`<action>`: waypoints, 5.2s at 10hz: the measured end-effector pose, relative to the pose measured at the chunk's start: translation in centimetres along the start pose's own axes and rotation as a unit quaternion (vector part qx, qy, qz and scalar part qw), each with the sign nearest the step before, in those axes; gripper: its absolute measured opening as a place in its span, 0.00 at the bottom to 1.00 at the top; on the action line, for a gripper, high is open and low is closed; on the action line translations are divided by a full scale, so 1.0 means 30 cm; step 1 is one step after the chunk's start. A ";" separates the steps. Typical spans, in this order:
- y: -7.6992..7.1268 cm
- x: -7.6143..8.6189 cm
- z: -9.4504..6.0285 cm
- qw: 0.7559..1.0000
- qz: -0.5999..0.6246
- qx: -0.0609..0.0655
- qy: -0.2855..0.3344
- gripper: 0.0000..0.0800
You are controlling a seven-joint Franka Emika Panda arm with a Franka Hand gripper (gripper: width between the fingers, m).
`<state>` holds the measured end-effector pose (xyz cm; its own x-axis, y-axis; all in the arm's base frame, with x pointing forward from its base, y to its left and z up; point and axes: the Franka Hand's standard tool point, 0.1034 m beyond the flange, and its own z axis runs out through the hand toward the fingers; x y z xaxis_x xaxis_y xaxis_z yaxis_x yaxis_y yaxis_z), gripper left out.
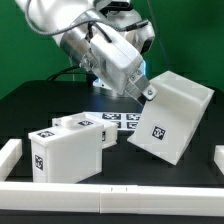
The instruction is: Assemble drawer
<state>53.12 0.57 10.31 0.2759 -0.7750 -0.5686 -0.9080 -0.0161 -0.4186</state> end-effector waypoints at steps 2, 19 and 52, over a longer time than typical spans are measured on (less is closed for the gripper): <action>0.020 0.029 0.034 0.996 -0.006 -0.006 0.085 0.81; -0.018 0.001 -0.015 0.966 -0.173 -0.167 0.096 0.81; 0.059 -0.032 0.018 0.732 -0.599 -0.319 0.056 0.11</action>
Offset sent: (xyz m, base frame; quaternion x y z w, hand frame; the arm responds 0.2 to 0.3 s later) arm -0.0018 0.0049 -0.0152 0.0012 0.0209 0.0094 0.9997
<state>51.42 1.64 9.73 0.9999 -0.0092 0.0140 -0.0072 -0.9911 -0.1327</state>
